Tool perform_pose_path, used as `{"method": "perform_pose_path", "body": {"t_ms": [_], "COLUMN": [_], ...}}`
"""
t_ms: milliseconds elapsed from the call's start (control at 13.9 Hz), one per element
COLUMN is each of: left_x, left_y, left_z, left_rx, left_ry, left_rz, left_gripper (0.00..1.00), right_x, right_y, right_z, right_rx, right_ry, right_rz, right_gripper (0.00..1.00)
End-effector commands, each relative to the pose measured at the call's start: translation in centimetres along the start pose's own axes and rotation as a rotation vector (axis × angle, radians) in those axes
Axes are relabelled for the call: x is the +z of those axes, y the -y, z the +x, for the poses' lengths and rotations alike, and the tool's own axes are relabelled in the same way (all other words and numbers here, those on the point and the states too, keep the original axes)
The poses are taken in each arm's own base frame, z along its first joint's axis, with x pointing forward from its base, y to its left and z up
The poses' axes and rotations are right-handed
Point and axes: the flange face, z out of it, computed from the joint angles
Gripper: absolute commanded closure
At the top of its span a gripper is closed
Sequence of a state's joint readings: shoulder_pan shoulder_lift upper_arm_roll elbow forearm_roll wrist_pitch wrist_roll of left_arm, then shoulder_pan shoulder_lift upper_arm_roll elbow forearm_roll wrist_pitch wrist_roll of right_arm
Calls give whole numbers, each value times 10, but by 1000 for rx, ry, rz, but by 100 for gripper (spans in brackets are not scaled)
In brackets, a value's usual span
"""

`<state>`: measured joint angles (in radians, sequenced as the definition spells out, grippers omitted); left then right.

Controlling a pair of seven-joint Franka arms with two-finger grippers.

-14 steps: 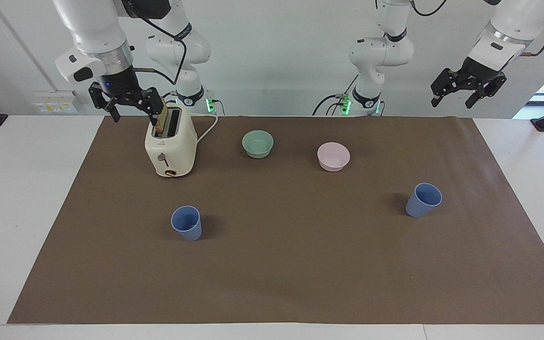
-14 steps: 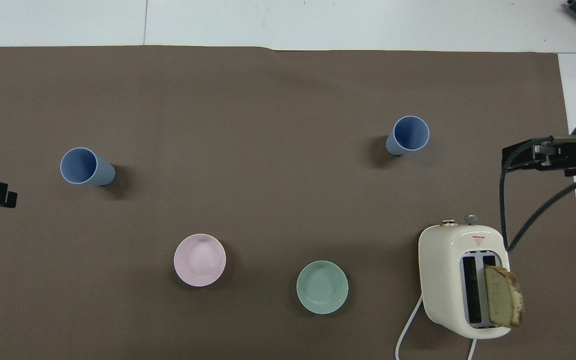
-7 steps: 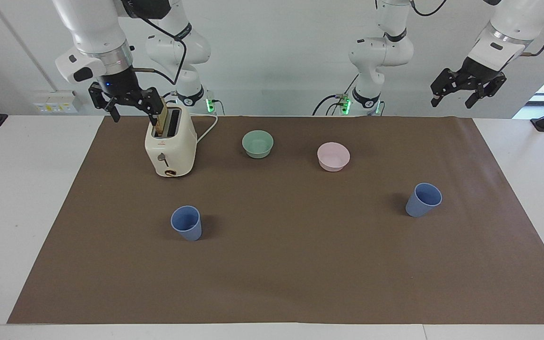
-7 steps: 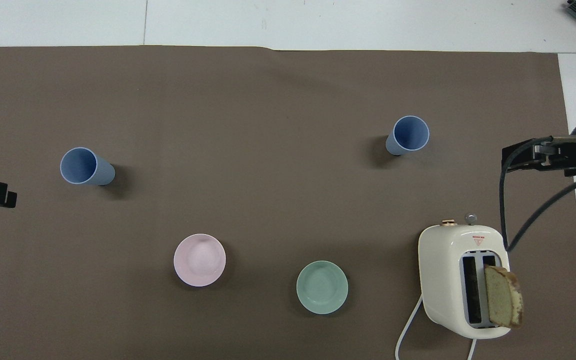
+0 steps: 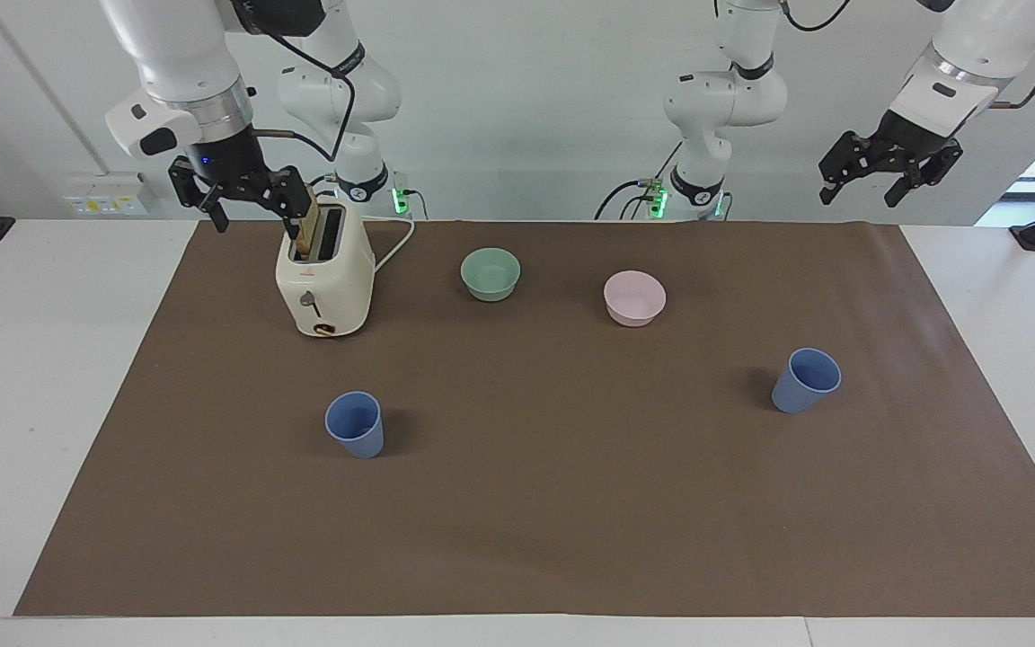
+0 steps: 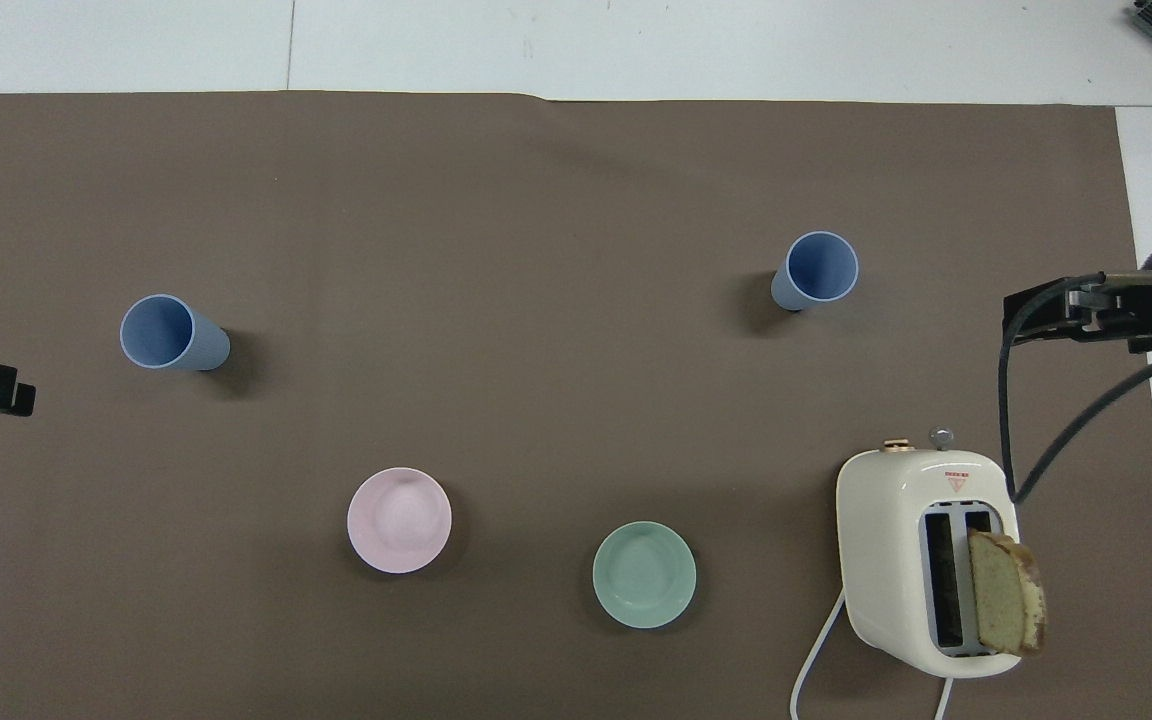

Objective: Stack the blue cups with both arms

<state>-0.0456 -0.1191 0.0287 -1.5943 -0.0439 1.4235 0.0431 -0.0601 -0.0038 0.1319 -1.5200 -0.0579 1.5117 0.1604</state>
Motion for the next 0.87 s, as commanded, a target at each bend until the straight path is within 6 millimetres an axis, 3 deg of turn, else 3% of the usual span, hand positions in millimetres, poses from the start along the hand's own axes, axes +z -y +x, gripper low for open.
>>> {"method": "perform_pose_path", "body": {"t_ms": [0,793], "left_x": [0,7], "left_y": [0,1], "left_z": [-5,2], "left_rx": [9,8], "left_ry": [-17,-23], "left_rz": [12,12], "left_gripper": [0,0], "right_x": [0,0], "right_y": [-4,-4], "right_z": [-5,-5], "right_rx": [-7,-9], "right_ry": [-4,-4], "right_rz": [22,22], "right_gripper": [0,0]}}
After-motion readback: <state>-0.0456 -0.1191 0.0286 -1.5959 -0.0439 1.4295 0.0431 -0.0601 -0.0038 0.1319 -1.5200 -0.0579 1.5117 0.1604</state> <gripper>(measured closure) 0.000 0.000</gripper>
